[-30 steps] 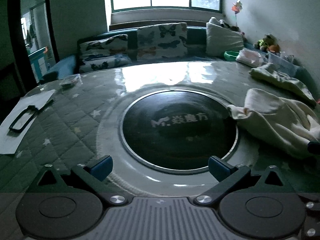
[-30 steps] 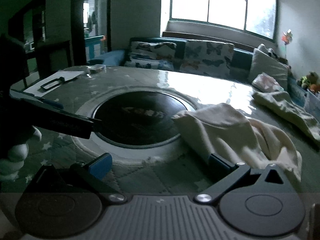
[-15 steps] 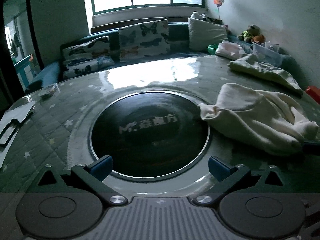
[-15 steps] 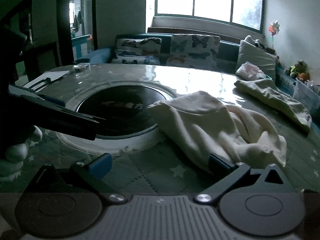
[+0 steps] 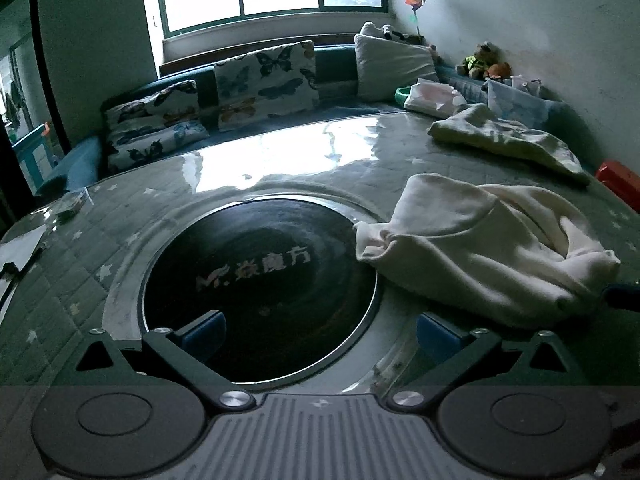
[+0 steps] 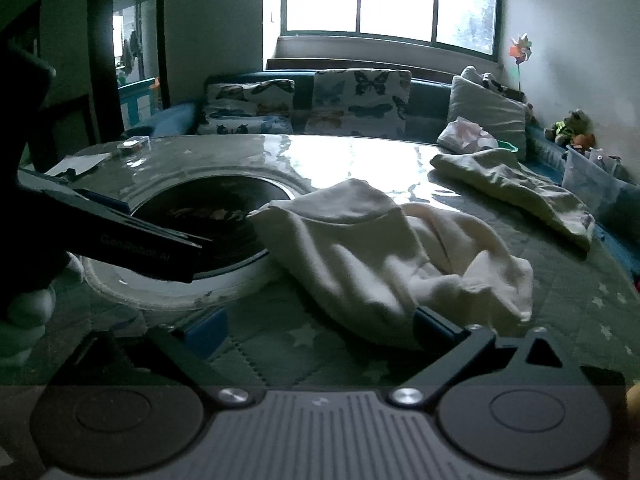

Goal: Fold clothes

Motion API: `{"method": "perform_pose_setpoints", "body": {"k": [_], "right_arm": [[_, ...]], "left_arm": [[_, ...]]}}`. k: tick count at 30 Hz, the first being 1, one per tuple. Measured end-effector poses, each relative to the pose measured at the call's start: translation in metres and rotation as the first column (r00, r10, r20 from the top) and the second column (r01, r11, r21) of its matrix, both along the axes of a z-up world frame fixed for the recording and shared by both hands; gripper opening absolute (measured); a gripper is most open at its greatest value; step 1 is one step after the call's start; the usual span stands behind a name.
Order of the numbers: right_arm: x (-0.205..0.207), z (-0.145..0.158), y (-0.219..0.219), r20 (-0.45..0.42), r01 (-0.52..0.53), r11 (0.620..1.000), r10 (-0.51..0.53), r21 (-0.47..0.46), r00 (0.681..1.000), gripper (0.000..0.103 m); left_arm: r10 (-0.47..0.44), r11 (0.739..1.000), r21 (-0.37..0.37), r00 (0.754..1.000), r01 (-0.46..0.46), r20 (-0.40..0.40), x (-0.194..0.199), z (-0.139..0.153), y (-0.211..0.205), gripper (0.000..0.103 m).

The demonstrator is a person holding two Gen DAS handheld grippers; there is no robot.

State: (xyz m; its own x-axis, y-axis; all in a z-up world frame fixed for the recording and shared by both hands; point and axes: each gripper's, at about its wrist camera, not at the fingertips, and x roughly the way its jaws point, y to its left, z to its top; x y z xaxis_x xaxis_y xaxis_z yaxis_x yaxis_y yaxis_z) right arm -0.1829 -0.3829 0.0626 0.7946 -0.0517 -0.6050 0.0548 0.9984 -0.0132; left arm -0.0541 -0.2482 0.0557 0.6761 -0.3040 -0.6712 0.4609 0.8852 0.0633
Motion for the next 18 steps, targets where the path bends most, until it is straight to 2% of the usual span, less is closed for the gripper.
{"method": "perform_pose_setpoints", "body": {"k": [18], "right_arm": [[0.013,0.016,-0.042,0.048,0.09,0.996,-0.091,0.017,0.995,0.082]], "left_arm": [[-0.025,1.0,0.013,1.0,0.025,-0.014,0.013,0.001,-0.024,0.103]]}}
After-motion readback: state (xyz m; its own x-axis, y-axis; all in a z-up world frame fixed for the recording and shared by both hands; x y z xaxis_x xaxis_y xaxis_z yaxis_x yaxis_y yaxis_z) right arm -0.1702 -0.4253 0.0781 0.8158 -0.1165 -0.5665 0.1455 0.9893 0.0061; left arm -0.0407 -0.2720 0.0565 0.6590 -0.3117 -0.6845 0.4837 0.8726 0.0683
